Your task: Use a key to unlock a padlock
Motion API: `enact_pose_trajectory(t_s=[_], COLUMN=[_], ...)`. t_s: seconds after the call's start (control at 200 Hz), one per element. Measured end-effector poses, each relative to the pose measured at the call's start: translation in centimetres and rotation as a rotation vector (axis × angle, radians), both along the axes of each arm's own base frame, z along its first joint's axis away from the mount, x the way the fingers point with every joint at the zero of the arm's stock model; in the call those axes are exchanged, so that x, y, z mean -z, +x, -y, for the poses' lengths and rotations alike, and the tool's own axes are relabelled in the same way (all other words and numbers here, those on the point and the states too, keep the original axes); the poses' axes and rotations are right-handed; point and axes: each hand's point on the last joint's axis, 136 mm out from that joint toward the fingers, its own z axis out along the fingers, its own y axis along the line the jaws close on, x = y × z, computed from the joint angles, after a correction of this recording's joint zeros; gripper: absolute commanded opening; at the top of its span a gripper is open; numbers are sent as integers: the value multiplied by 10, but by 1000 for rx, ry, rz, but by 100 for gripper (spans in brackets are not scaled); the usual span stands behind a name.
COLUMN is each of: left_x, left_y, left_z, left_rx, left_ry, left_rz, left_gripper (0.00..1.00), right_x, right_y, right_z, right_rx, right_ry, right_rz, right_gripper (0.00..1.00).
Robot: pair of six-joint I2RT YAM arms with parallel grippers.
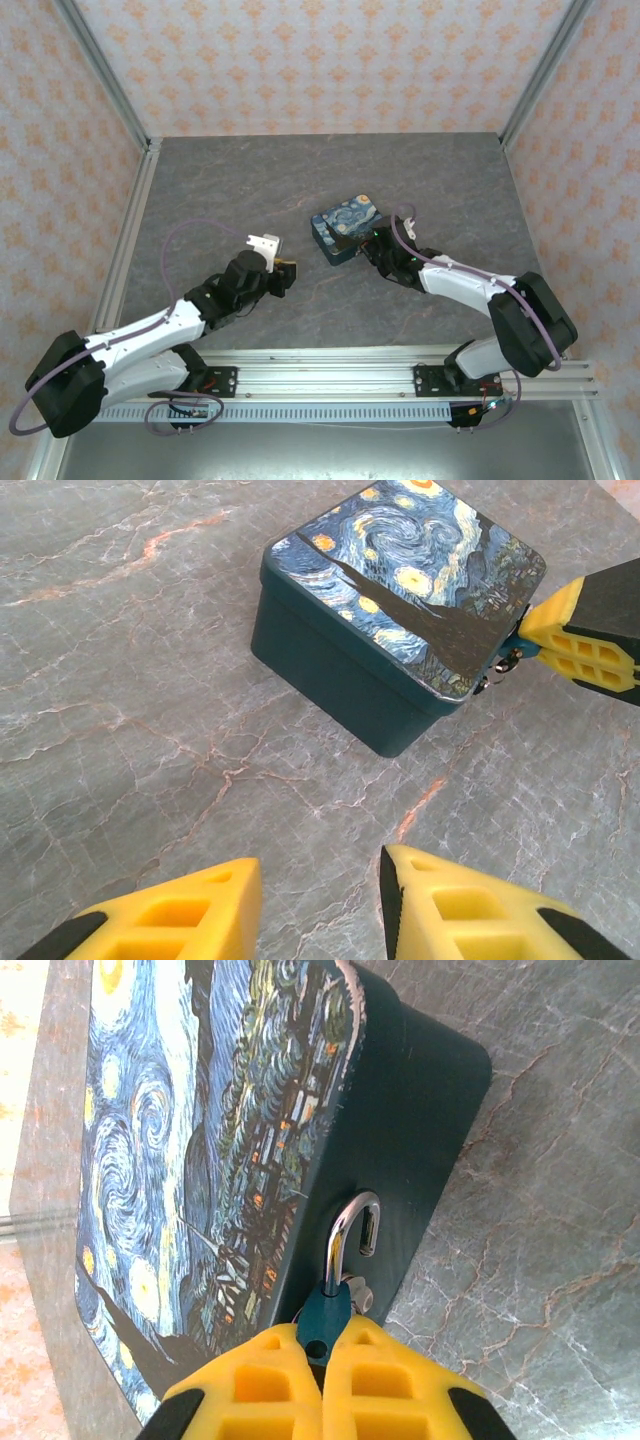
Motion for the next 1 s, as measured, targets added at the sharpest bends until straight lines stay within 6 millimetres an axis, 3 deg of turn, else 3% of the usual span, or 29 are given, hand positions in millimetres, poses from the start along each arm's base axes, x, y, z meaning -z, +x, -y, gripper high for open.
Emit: enact_pose_trajectory(t_s=[0.2,0.405,0.48,0.571,0.586,0.811,0.896,1.001], left_x=[5,3,-6,-16,-18,-36,-38,-37], left_y=[-3,-9,-9,-8,-7,-2,0,-1], left_z=[-4,-13,-17,-22,-23,-34,-39,-44], left_rx=[-3,-15,-29,-52,-57,-124,-157,-189], left_ry=[17,60,66,77,79,141,163,183], left_rz=[-16,-40,-29,-18,-17,-41,-60,-90], left_gripper=[38,45,58,97,100,100,100,100], right_x=[-5,-31,-43,-63,-67,-125,-129,-117], right_y=[2,0,-4,-7,-8,-22,-30,-45], right_z=[4,13,18,23,24,30,28,22], right_rx=[16,9,-5,-34,-43,-162,-229,-338], right_ry=[-10,-36,-68,-103,-110,-193,-219,-231], right_rz=[20,89,113,155,164,266,264,216], right_gripper=[0,0,0,0,0,0,0,0])
